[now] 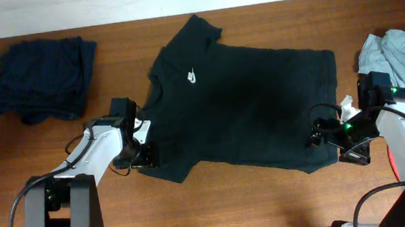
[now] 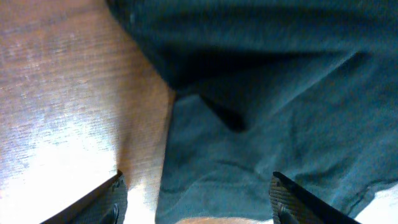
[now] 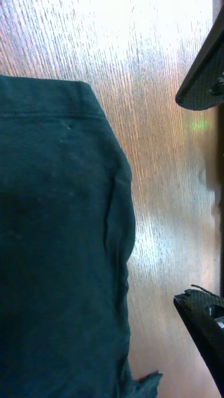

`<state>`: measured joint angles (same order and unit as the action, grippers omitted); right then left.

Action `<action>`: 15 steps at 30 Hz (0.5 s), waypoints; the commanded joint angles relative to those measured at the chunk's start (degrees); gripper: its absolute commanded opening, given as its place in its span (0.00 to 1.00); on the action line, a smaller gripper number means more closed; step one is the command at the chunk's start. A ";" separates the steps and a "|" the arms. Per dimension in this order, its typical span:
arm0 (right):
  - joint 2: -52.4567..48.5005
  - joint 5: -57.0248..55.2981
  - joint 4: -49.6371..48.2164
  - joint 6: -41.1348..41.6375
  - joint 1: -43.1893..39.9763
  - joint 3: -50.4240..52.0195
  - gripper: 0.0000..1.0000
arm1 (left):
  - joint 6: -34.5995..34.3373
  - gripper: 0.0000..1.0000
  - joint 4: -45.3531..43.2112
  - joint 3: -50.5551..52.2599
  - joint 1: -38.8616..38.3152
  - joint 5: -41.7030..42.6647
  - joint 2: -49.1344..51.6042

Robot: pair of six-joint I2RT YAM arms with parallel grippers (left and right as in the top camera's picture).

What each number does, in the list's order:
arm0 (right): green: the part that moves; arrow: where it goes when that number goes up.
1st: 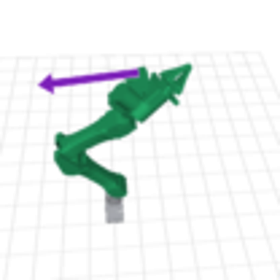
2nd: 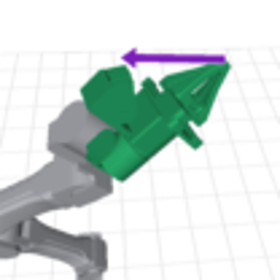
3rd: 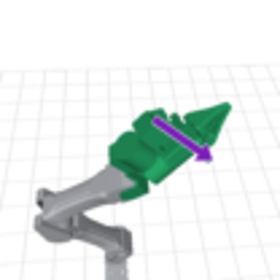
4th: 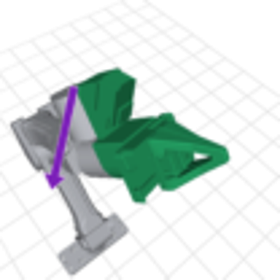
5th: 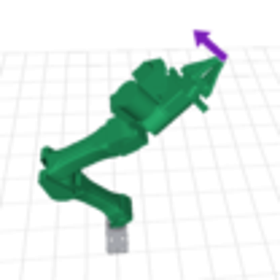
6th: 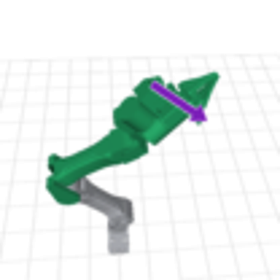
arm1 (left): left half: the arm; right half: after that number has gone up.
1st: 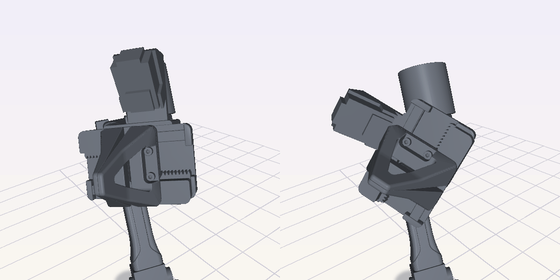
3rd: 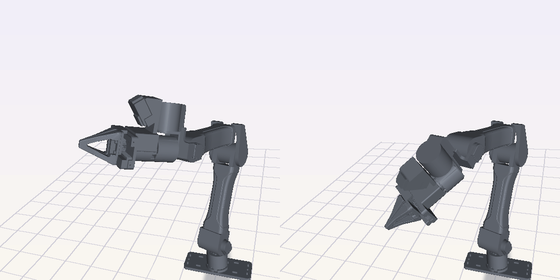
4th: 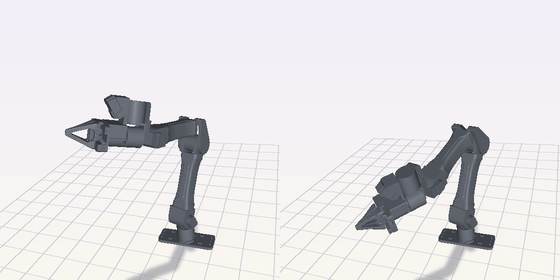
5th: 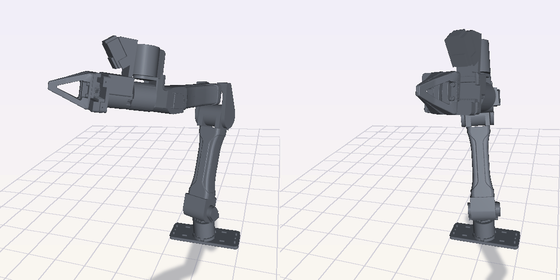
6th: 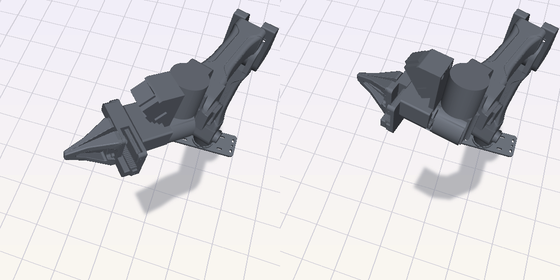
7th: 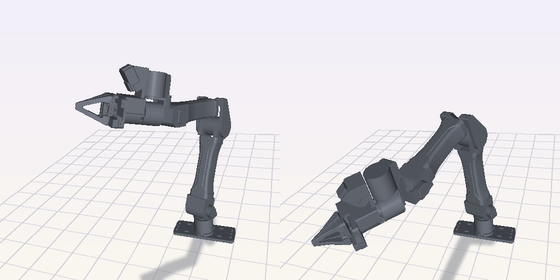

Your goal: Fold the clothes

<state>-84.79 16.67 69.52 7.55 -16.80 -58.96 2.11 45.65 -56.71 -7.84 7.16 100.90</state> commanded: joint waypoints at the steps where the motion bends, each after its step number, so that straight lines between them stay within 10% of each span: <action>1: 1.07 0.74 -0.20 0.46 0.39 0.48 0.97 | 0.98 0.69 -0.02 0.66 0.28 2.25 3.43; 15: 1.07 0.70 -0.44 0.44 0.37 0.48 0.97 | -1.46 0.43 4.74 2.47 0.28 4.33 6.03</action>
<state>-84.79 16.67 69.10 7.57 -16.80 -58.94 1.93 49.19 -57.54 -7.27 8.67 102.56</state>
